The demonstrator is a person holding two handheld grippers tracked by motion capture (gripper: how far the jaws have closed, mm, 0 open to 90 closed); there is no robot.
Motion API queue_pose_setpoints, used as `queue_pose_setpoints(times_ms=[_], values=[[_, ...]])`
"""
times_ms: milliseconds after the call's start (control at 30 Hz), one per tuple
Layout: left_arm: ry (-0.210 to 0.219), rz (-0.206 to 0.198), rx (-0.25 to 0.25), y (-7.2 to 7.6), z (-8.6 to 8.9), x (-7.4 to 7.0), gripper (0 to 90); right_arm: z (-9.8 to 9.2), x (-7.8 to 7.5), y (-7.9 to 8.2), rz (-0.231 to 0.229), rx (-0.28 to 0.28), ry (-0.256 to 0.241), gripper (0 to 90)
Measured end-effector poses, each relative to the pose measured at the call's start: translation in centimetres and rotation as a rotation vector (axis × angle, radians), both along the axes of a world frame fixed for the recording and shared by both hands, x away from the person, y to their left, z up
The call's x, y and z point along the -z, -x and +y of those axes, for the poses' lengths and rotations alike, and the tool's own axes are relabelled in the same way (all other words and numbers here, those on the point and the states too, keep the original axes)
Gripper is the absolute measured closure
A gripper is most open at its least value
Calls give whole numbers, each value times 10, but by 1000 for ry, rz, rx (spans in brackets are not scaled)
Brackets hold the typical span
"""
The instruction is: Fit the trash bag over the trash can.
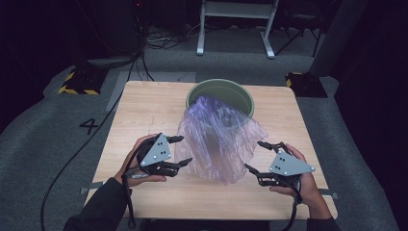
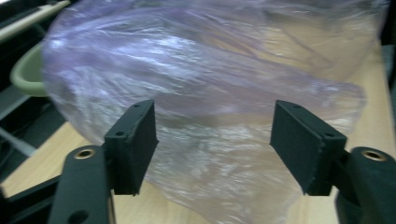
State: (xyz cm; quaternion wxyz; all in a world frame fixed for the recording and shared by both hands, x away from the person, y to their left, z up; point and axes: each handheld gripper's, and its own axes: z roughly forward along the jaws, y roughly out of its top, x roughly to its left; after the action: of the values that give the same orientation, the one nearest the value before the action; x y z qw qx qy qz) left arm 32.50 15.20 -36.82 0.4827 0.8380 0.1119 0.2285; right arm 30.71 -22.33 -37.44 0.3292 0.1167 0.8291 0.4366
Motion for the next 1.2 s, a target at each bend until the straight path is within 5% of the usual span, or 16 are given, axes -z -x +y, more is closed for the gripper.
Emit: queue_pose_setpoints(times_ms=[333,500,633,700,800,1000,1200], values=[[-4,25,-14,-4,-5,6,294,0,21,17,-47,-31,113,212],[4,23,-3,-4,-9,6,273,13,31,15,-48,-37,66,232],[4,22,3,-3,-10,5,254,23,33,14,-71,-33,54,361],[7,30,13,-2,-11,5,241,34,31,12,-75,-59,54,602],[7,33,15,0,-13,3,232,42,24,10,-70,-83,19,772],[14,44,37,6,-22,-4,218,50,3,4,-63,-84,-78,872],[4,3,67,17,-34,-7,155,57,-17,-4,-65,-67,-139,900]])
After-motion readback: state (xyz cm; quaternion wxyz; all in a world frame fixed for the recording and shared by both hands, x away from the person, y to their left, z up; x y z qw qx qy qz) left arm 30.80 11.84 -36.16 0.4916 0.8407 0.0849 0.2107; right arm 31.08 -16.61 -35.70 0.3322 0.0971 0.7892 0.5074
